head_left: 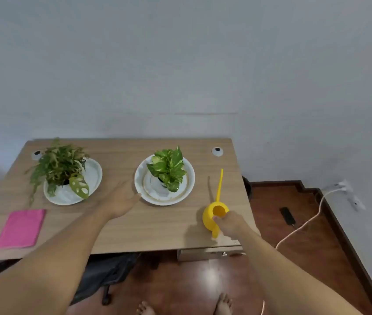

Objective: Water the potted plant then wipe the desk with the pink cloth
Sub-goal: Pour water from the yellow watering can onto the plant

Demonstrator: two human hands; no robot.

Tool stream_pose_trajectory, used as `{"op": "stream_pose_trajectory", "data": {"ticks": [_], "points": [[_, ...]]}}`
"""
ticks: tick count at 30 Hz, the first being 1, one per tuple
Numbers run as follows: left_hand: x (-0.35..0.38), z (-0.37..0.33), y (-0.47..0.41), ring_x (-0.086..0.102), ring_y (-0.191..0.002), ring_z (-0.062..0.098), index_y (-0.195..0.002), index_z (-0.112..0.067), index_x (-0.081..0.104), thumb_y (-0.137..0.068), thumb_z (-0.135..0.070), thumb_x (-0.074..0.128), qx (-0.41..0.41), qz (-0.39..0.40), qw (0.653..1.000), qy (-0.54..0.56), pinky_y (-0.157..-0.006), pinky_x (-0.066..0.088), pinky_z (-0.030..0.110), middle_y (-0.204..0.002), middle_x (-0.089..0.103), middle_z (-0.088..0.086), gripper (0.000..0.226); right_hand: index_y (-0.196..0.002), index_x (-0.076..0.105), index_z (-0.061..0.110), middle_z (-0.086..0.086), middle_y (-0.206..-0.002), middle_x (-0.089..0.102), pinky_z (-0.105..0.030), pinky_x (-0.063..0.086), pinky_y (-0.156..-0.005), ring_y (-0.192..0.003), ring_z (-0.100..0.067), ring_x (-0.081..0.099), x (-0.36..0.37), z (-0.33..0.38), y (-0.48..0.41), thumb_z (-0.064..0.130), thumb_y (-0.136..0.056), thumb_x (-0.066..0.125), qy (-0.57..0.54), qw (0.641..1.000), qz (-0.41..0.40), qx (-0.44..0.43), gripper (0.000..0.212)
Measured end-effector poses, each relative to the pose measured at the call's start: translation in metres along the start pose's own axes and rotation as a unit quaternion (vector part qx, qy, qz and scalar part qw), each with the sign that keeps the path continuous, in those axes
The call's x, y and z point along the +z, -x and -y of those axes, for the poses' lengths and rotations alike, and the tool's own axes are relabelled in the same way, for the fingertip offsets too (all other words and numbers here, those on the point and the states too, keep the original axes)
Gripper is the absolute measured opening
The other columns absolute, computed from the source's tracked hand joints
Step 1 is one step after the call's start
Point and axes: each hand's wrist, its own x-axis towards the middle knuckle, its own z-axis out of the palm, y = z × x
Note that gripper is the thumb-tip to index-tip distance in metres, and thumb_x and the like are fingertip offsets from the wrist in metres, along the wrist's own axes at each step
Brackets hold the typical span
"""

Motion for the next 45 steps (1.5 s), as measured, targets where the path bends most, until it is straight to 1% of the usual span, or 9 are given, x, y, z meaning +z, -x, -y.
{"op": "stream_pose_trajectory", "data": {"ticks": [3, 6, 9, 12, 16, 23, 33, 40, 45], "points": [[0.025, 0.021, -0.009, 0.054, -0.144, 0.022, -0.128, -0.084, 0.049, -0.111, -0.019, 0.063, -0.033, -0.013, 0.999, 0.025, -0.110, 0.038, 0.028, -0.146, 0.059, -0.003, 0.068, -0.117, 0.078, 0.009, -0.020, -0.129, 0.082, -0.039, 0.059, -0.095, -0.123, -0.039, 0.076, 0.033, -0.019, -0.016, 0.054, -0.105, 0.063, -0.036, 0.999, 0.010, 0.039, 0.048], [0.064, 0.047, -0.011, 0.042, -0.160, 0.033, -0.168, -0.025, 0.041, -0.111, -0.033, 0.063, -0.142, 0.012, 0.989, 0.026, -0.126, 0.037, 0.042, -0.173, 0.041, 0.012, 0.062, -0.114, 0.080, 0.011, -0.019, -0.127, 0.082, -0.031, 0.047, -0.082, -0.123, -0.039, 0.075, 0.057, -0.027, -0.016, 0.051, -0.105, 0.066, -0.065, 0.996, 0.022, 0.055, 0.044], [0.090, 0.061, -0.010, 0.039, -0.162, 0.032, -0.173, -0.011, 0.029, -0.112, -0.032, 0.062, -0.180, 0.032, 0.983, 0.024, -0.128, 0.033, 0.038, -0.180, 0.028, 0.014, 0.073, -0.111, 0.078, 0.005, -0.019, -0.115, 0.080, -0.034, 0.049, -0.081, -0.105, -0.039, 0.071, 0.073, -0.037, -0.024, 0.038, -0.109, 0.063, -0.079, 0.996, 0.000, 0.052, 0.036], [0.110, 0.077, -0.014, 0.042, -0.158, 0.031, -0.170, -0.009, 0.034, -0.111, -0.030, 0.062, -0.174, 0.014, 0.985, 0.011, -0.122, 0.035, 0.035, -0.176, 0.032, 0.015, 0.069, -0.108, 0.071, 0.008, -0.018, -0.113, 0.078, -0.042, 0.052, -0.093, -0.114, -0.046, 0.072, 0.085, -0.041, -0.026, 0.033, -0.113, 0.059, -0.093, 0.994, -0.049, 0.018, 0.028], [0.133, 0.097, -0.024, 0.029, -0.165, 0.031, -0.171, -0.003, 0.028, -0.112, -0.028, 0.061, -0.189, -0.015, 0.982, 0.001, -0.127, 0.026, 0.032, -0.181, 0.023, 0.016, 0.072, -0.093, 0.065, 0.007, -0.006, -0.085, 0.064, -0.043, 0.043, -0.075, -0.092, -0.040, 0.067, 0.091, -0.047, -0.034, 0.057, -0.104, 0.044, -0.151, 0.982, -0.112, -0.027, 0.055], [0.198, 0.135, -0.045, -0.014, -0.173, 0.035, -0.175, 0.000, 0.004, -0.115, -0.044, 0.044, -0.234, -0.053, 0.969, -0.053, -0.141, 0.002, 0.046, -0.186, -0.005, 0.016, 0.084, -0.099, 0.067, 0.019, 0.005, -0.104, 0.077, -0.035, 0.047, -0.079, -0.095, -0.013, 0.066, 0.085, -0.051, -0.054, 0.041, -0.122, 0.042, -0.291, 0.946, -0.134, -0.040, 0.040], [0.273, 0.184, -0.048, -0.001, -0.175, 0.034, -0.175, -0.001, -0.001, -0.110, -0.064, 0.020, -0.200, -0.132, 0.955, -0.177, -0.142, 0.010, 0.052, -0.187, -0.005, 0.018, 0.093, -0.101, 0.074, 0.021, -0.010, -0.109, 0.075, -0.024, 0.051, -0.083, -0.110, -0.025, 0.071, 0.063, -0.029, -0.081, 0.034, -0.121, 0.045, -0.453, 0.873, -0.180, -0.008, 0.038], [0.270, 0.193, -0.047, -0.003, -0.175, 0.028, -0.176, -0.006, -0.004, -0.110, -0.067, 0.022, -0.189, -0.127, 0.955, -0.191, -0.142, 0.014, 0.051, -0.187, -0.008, 0.012, 0.094, -0.101, 0.068, -0.013, -0.010, -0.084, 0.067, -0.027, 0.054, -0.076, -0.083, -0.020, 0.063, 0.031, -0.030, -0.069, 0.044, -0.119, 0.051, -0.420, 0.882, -0.203, -0.063, 0.062], [0.261, 0.199, -0.050, -0.003, -0.175, 0.026, -0.176, -0.005, -0.004, -0.108, -0.073, 0.020, -0.178, -0.101, 0.959, -0.196, -0.142, 0.012, 0.048, -0.187, -0.010, 0.012, 0.099, -0.083, 0.049, -0.017, -0.027, -0.069, 0.045, -0.035, 0.035, -0.063, -0.071, -0.021, 0.044, -0.031, -0.015, -0.042, 0.068, -0.107, 0.061, -0.303, 0.908, -0.250, -0.145, 0.089]]}}
